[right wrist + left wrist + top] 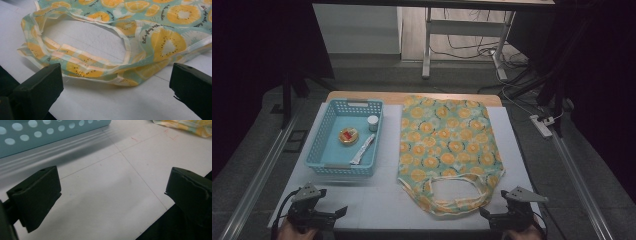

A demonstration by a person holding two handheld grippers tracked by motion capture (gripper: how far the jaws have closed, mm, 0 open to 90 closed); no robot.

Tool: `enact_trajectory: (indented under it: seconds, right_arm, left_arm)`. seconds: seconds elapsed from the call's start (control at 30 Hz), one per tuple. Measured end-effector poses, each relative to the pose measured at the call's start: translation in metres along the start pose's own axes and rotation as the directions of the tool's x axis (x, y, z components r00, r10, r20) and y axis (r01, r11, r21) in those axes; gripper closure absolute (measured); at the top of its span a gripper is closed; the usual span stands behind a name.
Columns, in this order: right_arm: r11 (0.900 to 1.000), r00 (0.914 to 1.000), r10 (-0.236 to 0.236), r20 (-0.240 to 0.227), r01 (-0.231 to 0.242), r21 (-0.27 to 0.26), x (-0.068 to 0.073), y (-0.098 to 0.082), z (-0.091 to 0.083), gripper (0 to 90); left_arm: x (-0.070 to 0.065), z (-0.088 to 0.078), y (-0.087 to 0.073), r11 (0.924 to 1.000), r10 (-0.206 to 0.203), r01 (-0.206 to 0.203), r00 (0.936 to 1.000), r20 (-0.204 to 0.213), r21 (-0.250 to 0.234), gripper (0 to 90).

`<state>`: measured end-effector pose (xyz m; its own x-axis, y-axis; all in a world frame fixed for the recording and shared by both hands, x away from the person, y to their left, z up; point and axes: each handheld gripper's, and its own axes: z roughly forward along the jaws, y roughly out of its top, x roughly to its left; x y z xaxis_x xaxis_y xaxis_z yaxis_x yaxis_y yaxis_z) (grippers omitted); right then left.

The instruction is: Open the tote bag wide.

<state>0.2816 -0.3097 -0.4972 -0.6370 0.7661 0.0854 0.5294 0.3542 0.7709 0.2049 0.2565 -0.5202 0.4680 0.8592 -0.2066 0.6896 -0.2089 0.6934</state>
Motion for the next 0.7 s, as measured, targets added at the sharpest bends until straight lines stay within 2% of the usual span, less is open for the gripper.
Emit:
enact_trajectory:
  seconds: [0.47, 0.7]
  right_arm:
    - [1.000, 0.9998, 0.004, -0.021, -0.004, 0.010, -0.0011, 0.0004, 0.0010, 0.0]
    - [1.000, 0.9992, -0.013, -0.039, 0.013, 0.020, -0.0001, 0.0008, 0.0018, 0.0]
  left_arm:
    - [0.0006, 0.0012, 0.0006, 0.9999, -0.006, 0.006, 1.0000, -0.002, 0.013, 0.7]
    - [0.0013, 0.0010, 0.0005, 0.9998, -0.012, 0.012, 0.9999, 0.000, 0.012, 0.7]
